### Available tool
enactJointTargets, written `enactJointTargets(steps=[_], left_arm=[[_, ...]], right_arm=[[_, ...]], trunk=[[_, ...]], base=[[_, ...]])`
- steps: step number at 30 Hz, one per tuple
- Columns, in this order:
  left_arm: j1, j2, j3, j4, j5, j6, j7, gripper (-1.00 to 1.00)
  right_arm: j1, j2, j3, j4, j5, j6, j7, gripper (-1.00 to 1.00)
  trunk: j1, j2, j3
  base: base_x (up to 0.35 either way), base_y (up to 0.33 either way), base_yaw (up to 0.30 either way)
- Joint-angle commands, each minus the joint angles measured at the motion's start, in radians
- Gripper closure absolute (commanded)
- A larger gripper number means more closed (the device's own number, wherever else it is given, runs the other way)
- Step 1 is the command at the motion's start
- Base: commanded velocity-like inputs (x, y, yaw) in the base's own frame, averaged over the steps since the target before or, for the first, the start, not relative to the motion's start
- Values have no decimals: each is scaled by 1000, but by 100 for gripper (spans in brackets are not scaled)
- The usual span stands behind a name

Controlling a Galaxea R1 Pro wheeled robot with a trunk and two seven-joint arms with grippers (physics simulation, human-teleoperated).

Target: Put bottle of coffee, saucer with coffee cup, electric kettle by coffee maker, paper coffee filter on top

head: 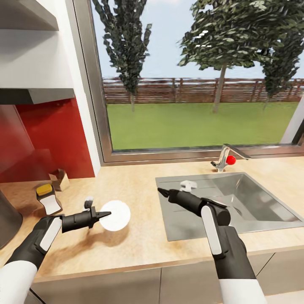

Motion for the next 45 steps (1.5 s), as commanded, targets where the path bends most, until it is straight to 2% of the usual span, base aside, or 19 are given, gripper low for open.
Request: enactJointTargets(steps=[1,13,22,36,45], left_arm=[[-1,-1,-1,-1,-4,1,-4,100],[-2,-1,-4,-3,-3,0,-6,100],[-5,-1,-5,-4,-3,-2,-6,100],[-3,-2,-5,-3,-3,-7,-6,100],[-4,0,-4,-2,-4,-9,-6,100]], right_arm=[[-1,1,-3,-2,3,4,6,-100],[-1,1,-7,-9,2,2,10,-100],[-1,-11,-7,-9,2,2,11,-100],[-1,-11,-3,-10,2,1,11,-100],[-1,-11,-4,-10,2,1,11,-100]], trunk=[[0,-1,-2],[0,-1,-2],[0,-1,-2],[0,-1,-2],[0,-1,-2]], base=[[0,0,0],[0,0,6],[-20,2,230],[-266,165,273],[-197,29,224]])
